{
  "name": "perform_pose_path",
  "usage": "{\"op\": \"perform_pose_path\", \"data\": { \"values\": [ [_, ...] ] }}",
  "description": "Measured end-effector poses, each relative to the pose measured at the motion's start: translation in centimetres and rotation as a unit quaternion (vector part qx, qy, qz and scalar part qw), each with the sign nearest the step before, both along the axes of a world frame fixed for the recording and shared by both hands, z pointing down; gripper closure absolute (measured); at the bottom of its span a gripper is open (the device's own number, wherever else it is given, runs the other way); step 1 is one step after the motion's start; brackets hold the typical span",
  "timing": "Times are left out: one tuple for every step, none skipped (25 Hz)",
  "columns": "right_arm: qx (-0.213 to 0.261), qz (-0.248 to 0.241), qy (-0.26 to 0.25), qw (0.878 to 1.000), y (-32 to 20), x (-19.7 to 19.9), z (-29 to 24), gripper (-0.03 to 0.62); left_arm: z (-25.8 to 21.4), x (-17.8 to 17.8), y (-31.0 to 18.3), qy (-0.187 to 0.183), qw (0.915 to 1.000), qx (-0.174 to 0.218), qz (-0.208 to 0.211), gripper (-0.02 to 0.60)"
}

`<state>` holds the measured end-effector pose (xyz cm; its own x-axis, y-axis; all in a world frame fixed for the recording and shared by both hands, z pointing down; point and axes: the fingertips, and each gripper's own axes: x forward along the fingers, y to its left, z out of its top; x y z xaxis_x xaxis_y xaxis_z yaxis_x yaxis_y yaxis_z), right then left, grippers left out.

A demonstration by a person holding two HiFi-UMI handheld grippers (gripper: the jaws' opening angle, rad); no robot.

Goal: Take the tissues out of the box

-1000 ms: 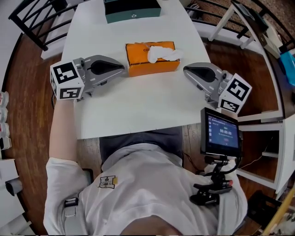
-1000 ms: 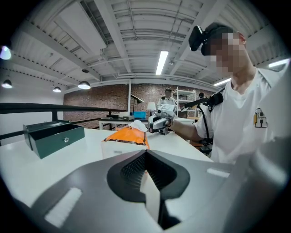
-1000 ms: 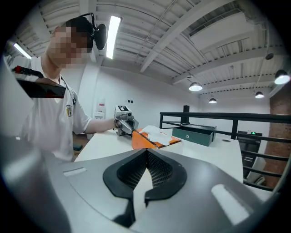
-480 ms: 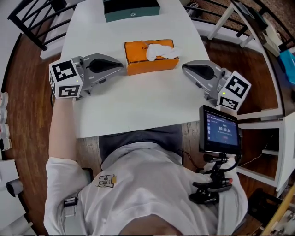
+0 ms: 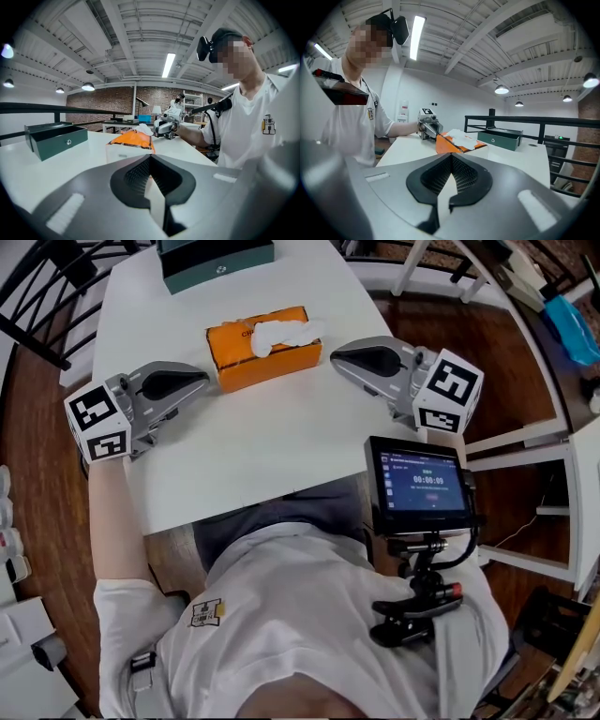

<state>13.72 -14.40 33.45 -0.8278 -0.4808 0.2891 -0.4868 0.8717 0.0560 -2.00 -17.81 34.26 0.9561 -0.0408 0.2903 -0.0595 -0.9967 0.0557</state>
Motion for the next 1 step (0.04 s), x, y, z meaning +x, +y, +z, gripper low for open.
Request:
{"op": "perform_pose_path", "data": {
  "values": [
    [-0.001, 0.0, 0.0, 1.0, 0.04, 0.07, -0.01, 0.597, 0.01, 0.06, 0.0, 0.0, 1.0, -0.001, 0.0, 0.583]
  ]
}}
